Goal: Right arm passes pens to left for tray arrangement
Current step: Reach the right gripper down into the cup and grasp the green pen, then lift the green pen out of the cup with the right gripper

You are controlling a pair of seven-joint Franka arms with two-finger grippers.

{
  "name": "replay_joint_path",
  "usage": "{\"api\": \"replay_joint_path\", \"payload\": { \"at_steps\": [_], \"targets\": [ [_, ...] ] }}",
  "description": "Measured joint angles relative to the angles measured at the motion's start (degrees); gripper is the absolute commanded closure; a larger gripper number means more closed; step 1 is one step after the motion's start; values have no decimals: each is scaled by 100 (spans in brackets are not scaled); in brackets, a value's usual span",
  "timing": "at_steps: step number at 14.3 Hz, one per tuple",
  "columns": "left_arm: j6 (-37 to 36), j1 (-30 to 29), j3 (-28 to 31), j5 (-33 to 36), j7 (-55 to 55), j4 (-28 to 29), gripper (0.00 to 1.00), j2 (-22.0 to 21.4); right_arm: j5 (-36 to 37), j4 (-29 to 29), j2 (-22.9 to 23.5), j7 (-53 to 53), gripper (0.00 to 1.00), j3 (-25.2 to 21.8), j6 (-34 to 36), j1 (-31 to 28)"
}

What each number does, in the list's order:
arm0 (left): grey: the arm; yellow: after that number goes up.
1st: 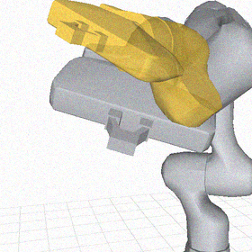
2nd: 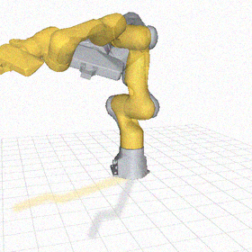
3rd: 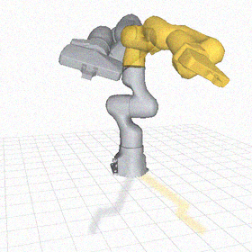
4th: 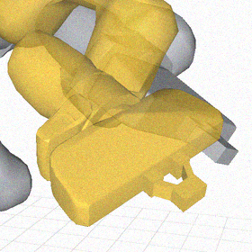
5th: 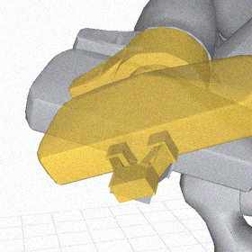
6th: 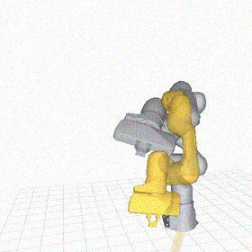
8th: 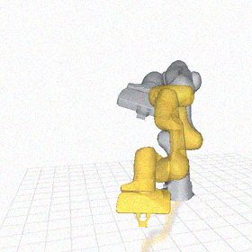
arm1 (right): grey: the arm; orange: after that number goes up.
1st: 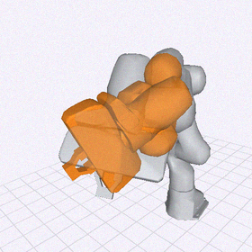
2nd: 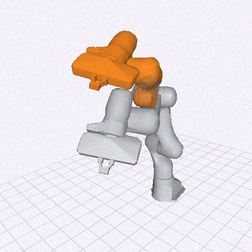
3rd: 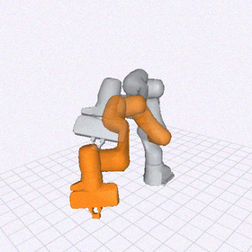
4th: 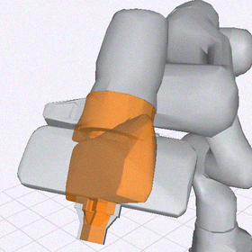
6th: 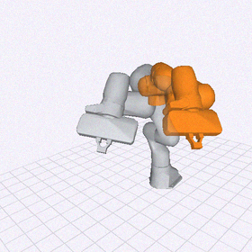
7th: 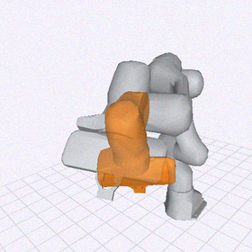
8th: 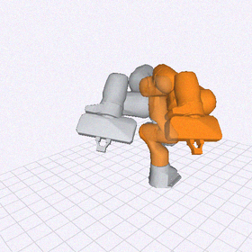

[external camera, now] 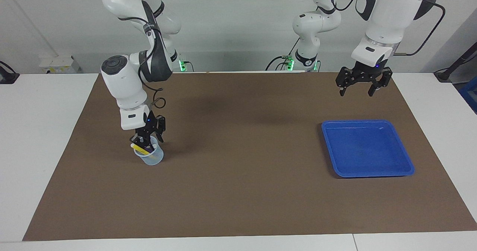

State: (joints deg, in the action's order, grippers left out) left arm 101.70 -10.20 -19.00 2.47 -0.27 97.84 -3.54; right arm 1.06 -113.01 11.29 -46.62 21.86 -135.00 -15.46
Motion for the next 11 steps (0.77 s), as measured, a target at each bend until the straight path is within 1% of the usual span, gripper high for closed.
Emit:
{"api": "replay_joint_path", "payload": {
  "at_steps": [2,4,11],
  "targets": [
    [-3,0,0,0,0,-16,0,-81,0,-46,0,-5,59,-4,-18,-64],
    [-18,0,2,0,0,-16,0,-117,1,-67,0,-8,66,-9,-22,-80],
    [-167,-15,77,0,0,-4,0,-120,2,-80,0,-8,82,-9,-30,-79]
  ]
}}
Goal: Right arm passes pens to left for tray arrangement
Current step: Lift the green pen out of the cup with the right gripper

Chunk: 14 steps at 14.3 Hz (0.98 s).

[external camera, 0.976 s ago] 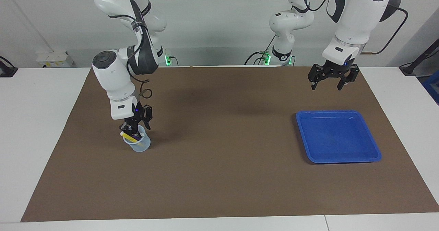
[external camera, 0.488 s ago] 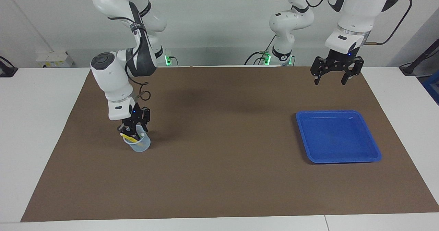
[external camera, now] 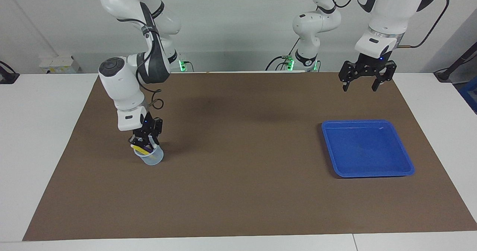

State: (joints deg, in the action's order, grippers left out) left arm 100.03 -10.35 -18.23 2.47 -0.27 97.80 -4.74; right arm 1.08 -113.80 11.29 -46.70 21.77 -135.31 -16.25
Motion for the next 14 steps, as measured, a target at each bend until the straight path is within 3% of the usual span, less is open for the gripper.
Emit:
{"api": "replay_joint_path", "payload": {
  "at_steps": [6,14],
  "targets": [
    [-821,-222,51,-231,164,4,0,-95,0,-5,0,0,100,0,-1,0],
    [-840,-289,47,-439,247,136,0,-181,0,132,-11,53,100,1,22,-193]
  ]
}}
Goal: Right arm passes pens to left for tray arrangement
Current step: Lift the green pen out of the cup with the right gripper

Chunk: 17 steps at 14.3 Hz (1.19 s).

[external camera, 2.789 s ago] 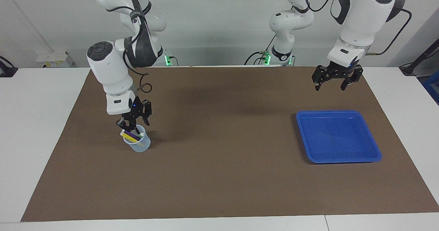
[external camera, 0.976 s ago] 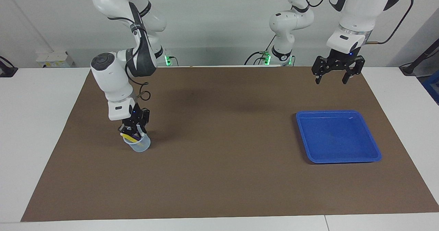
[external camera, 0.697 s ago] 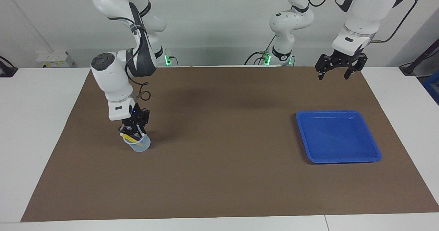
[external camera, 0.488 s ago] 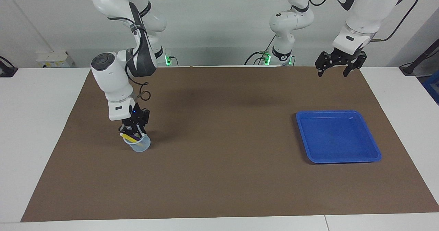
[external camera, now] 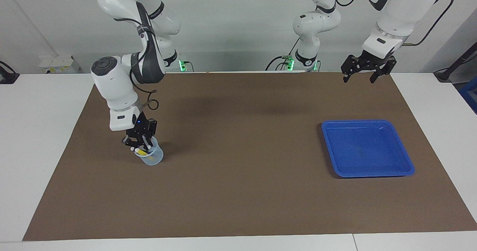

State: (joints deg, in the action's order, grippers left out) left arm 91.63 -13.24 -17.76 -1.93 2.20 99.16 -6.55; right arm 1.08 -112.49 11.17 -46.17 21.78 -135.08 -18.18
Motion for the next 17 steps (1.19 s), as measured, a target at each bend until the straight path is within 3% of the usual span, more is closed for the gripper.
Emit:
{"api": "replay_joint_path", "payload": {
  "at_steps": [10,17],
  "targets": [
    [42,0,6,-19,64,43,3,-33,0,1331,-186,892,100,32,1108,75],
    [135,-32,54,-395,65,39,6,-34,-7,2054,-507,2513,100,159,1685,184]
  ]
}}
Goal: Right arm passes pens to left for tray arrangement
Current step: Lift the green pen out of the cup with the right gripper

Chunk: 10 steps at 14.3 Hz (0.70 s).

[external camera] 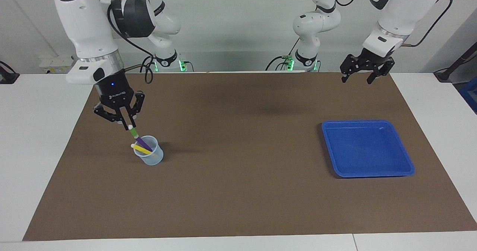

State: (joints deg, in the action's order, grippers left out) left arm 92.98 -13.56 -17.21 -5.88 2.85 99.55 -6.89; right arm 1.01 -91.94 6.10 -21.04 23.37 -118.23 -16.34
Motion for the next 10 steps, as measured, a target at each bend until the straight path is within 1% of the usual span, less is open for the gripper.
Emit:
{"api": "replay_joint_path", "payload": {
  "at_steps": [1,3,5,7,10],
  "targets": [
    [0,-33,0,-38,0,0,9,0,-45,14,-17,488,100,99,5,22],
    [-4,-83,1,-236,-5,0,9,0,-244,21,-21,1761,100,289,4,66],
    [-11,-192,1,-513,-21,11,9,0,-492,25,-22,2898,100,325,1,224],
    [-41,-282,9,-766,-121,47,9,1,-896,27,-22,3775,100,329,-98,294],
    [-84,-309,-3,-1223,-856,145,9,3,-1472,21,-9,4884,100,320,-432,302]
  ]
}}
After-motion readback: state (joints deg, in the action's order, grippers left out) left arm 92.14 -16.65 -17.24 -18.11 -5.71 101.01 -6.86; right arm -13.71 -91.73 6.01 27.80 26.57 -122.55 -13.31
